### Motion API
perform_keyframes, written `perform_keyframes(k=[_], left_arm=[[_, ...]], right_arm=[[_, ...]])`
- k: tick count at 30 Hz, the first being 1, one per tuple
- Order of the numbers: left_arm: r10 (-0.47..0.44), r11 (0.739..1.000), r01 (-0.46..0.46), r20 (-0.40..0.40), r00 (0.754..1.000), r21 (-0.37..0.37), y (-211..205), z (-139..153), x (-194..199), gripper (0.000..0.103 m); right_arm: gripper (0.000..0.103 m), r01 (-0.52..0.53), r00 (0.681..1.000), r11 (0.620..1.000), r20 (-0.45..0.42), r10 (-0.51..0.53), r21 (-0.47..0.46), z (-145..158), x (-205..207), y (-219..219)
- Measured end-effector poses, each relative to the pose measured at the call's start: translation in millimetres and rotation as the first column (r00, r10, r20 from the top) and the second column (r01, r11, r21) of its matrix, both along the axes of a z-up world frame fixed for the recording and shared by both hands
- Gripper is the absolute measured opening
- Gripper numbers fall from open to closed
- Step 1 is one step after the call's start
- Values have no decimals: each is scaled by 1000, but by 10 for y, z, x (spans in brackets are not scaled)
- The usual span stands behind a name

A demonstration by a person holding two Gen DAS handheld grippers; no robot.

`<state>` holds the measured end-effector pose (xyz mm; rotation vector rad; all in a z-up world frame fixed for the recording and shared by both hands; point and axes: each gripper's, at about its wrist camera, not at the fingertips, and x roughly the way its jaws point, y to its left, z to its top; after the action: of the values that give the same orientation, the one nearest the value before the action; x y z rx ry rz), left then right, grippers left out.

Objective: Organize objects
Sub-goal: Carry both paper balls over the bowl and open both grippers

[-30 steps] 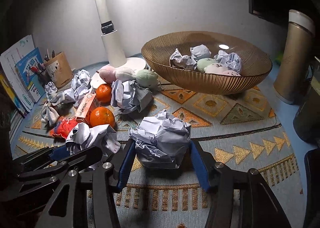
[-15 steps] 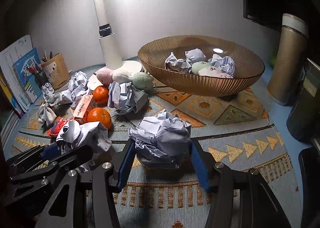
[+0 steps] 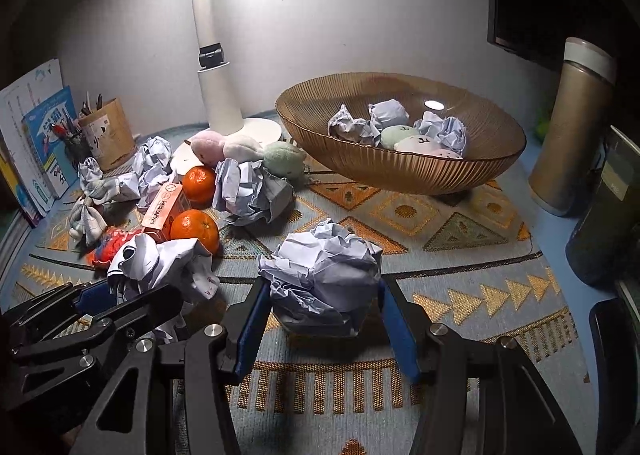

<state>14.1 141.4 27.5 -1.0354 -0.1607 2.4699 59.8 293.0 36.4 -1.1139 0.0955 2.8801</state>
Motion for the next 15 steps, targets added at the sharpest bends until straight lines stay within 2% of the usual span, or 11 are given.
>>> perform_keyframes(k=[4,6,8,12,15], left_arm=[[-6,1000,6,9,1000,8,5,113,42,41],[-32,999,32,-21,999,25,23,347,57,41],[-45,999,46,-78,996,7,90,657,6,41],[-55,998,54,-141,988,-12,285,1093,-349,42],[-71,997,71,-113,991,-2,490,1160,-749,42]], right_arm=[[53,-31,998,998,-53,27,-63,158,101,67],[53,-37,995,995,-91,29,-88,339,162,134],[53,-25,989,996,-148,12,-85,606,183,223],[53,75,978,996,-193,-83,-50,1021,-20,501],[53,126,976,986,-165,-142,-109,1092,-315,801]])
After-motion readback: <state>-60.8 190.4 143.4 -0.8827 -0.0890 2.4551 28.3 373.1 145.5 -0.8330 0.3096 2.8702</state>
